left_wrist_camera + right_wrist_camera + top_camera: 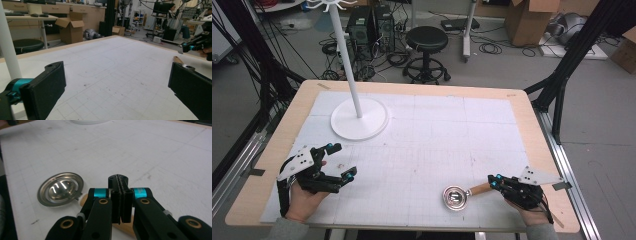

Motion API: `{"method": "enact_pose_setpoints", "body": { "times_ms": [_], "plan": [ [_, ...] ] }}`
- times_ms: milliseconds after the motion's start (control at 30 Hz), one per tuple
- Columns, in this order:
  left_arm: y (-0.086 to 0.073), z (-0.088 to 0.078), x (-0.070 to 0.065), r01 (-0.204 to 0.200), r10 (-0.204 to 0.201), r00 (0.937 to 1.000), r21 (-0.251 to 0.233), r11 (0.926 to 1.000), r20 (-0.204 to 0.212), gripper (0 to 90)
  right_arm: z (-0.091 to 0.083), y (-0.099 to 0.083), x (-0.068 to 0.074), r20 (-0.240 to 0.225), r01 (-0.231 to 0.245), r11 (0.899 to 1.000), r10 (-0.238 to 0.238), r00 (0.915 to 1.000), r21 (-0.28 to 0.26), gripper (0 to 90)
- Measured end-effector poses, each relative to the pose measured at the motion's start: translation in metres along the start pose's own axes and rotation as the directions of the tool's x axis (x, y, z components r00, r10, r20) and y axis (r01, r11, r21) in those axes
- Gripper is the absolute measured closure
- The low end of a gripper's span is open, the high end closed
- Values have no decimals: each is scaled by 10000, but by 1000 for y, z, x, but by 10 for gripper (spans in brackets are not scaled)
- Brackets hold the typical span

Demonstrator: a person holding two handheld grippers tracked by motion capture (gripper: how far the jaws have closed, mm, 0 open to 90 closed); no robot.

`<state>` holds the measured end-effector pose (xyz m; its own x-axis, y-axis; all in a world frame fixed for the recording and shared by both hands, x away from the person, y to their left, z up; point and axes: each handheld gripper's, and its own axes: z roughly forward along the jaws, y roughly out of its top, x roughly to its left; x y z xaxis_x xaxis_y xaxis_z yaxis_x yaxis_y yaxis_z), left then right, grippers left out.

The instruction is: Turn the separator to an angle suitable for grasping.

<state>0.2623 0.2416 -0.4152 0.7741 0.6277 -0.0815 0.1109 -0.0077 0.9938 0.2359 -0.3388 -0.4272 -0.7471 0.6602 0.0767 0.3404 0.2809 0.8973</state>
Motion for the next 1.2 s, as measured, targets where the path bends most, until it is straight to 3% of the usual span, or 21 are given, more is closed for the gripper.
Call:
{"method": "enact_pose_setpoints", "body": {
  "times_ms": [300, 500, 1000, 1200],
  "plan": [
    [0, 0, 1, 16, -16, 10000, 52, 10000, -26, 18, -6, -11, -6, 74, -515, 9950, 511, 9987, 852, 900],
    [-1, 1, 1, 22, -21, 10000, 140, 9999, -74, 18, -4, -16, -10, 31, -500, 9885, 501, 9987, 1427, 900],
    [-1, 1, 1, -25, 27, 10000, 254, 9997, -90, 18, 4, -19, -12, 56, -525, 9768, 524, 9986, 2078, 900],
    [-1, 0, 0, -42, 45, 9999, 353, 9994, -91, 18, 10, -17, -14, 44, -436, 9763, 437, 9990, 2120, 900]
  ]
}}
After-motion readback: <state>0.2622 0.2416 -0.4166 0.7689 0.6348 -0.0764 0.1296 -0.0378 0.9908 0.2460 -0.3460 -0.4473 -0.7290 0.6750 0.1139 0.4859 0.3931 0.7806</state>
